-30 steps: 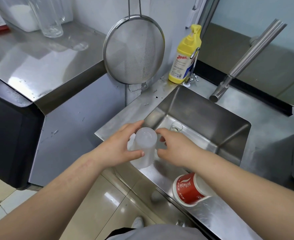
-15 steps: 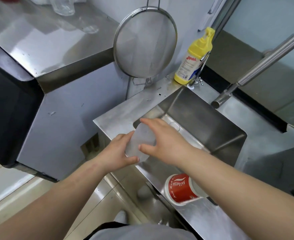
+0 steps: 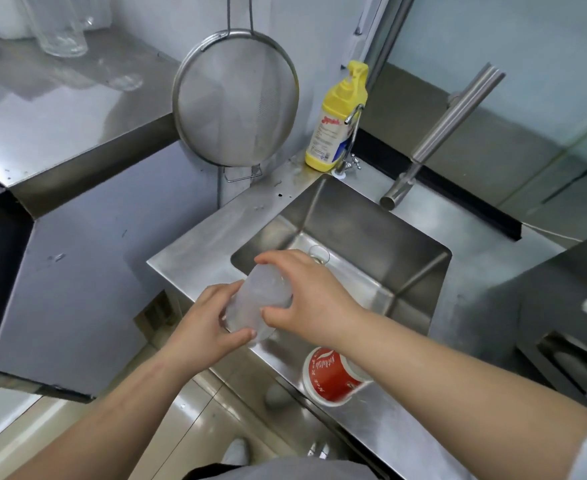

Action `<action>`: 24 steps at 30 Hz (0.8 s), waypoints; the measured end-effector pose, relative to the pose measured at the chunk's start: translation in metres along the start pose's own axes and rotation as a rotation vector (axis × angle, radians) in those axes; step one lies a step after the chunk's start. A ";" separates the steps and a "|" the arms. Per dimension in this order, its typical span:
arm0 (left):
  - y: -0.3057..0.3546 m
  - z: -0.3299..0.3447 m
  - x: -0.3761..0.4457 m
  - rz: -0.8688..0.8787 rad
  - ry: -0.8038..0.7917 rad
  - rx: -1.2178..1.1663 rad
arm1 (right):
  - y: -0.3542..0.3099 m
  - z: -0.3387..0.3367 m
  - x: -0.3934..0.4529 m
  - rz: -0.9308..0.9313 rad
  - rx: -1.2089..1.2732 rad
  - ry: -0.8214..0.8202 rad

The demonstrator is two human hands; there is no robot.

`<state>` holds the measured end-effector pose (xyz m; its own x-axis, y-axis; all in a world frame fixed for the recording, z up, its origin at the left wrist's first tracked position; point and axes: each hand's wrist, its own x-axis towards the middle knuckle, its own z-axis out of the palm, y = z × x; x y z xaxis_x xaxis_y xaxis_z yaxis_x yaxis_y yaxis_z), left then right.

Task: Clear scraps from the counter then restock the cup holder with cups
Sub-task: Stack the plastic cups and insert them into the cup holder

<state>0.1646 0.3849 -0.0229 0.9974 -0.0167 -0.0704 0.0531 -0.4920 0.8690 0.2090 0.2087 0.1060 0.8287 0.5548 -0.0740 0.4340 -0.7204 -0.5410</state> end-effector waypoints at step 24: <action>0.288 0.050 0.070 0.728 -0.048 0.157 | 0.022 -0.202 -0.168 0.085 0.033 0.803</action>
<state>0.2472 0.1983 0.1979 0.7739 -0.4224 0.4718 -0.6316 -0.4604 0.6238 0.1505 0.0158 0.2755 0.8648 0.0210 0.5017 0.3576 -0.7272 -0.5859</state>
